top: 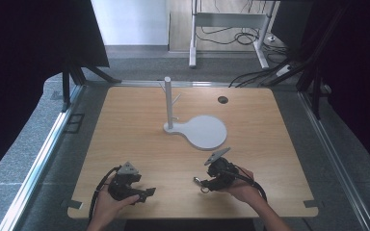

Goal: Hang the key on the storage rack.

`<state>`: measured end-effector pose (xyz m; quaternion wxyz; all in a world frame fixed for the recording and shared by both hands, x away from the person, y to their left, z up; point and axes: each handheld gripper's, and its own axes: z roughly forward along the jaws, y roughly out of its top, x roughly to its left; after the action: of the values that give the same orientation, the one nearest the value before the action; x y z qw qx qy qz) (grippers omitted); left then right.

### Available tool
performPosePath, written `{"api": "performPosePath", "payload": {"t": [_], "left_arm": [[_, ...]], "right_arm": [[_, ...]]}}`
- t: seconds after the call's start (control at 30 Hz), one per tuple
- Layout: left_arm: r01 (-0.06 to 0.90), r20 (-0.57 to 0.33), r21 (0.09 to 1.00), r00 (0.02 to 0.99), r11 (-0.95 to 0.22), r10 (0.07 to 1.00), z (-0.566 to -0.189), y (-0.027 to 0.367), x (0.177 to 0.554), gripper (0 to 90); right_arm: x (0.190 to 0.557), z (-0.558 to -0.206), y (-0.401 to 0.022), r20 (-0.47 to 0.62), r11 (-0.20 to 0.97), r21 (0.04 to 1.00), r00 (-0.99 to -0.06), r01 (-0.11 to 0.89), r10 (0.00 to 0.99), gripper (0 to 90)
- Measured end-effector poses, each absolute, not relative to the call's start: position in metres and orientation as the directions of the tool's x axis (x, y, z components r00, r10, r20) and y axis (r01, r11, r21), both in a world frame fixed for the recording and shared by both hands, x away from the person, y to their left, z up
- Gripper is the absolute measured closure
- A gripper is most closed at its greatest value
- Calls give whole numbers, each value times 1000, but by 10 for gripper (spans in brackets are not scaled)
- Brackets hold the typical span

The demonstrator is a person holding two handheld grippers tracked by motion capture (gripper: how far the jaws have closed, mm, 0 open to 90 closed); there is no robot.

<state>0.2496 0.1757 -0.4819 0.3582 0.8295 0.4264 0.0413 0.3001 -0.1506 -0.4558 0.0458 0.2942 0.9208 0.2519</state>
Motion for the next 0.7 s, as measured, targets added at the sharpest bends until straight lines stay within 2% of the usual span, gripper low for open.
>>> {"api": "performPosePath", "payload": {"t": [0.7], "left_arm": [[679, -239, 626, 634, -383, 735, -483, 175, 250, 205]], "right_arm": [[303, -465, -132, 71, 741, 436, -840, 511, 537, 578]]}}
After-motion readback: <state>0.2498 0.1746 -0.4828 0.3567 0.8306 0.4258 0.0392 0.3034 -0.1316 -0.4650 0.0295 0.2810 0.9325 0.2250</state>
